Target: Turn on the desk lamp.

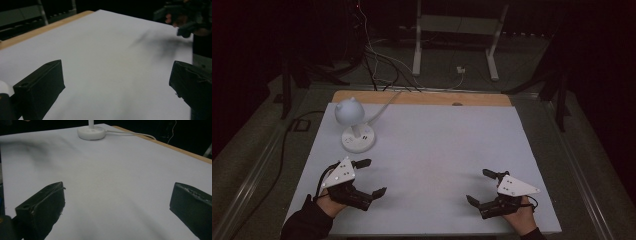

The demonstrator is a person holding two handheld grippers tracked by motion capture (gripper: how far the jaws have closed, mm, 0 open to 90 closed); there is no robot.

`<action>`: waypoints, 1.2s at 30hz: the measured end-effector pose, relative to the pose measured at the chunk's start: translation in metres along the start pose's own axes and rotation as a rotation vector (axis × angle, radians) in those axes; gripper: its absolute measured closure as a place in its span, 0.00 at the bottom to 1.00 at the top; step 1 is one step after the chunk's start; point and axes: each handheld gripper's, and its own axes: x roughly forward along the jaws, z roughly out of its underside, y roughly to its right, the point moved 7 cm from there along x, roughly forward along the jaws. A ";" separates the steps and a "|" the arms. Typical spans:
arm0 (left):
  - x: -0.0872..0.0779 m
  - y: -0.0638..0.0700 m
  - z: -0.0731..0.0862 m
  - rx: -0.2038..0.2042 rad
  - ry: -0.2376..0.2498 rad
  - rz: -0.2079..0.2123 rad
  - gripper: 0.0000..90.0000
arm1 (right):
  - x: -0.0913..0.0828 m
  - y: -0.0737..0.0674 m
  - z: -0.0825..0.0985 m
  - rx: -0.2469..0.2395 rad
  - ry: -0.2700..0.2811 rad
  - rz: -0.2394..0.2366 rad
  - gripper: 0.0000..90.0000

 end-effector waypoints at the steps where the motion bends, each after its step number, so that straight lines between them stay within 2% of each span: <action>1: 0.001 -0.002 0.000 -0.001 -0.001 -0.015 0.00 | 0.000 0.000 0.000 0.000 0.000 0.000 0.00; 16: 0.010 -0.029 -0.003 -0.050 -0.004 -0.171 0.00 | 0.000 0.001 0.000 0.014 0.006 -0.001 0.00; 24: 0.011 -0.044 -0.005 -0.080 0.000 -0.276 0.01 | 0.000 0.001 0.001 0.012 0.003 0.000 0.00; 28: 0.012 -0.052 -0.004 -0.098 -0.015 -0.330 0.01 | 0.000 0.001 0.000 0.015 0.008 0.000 0.00; 36: 0.016 -0.063 -0.004 -0.123 -0.024 -0.391 0.01 | 0.000 0.001 0.001 0.016 0.004 -0.001 0.00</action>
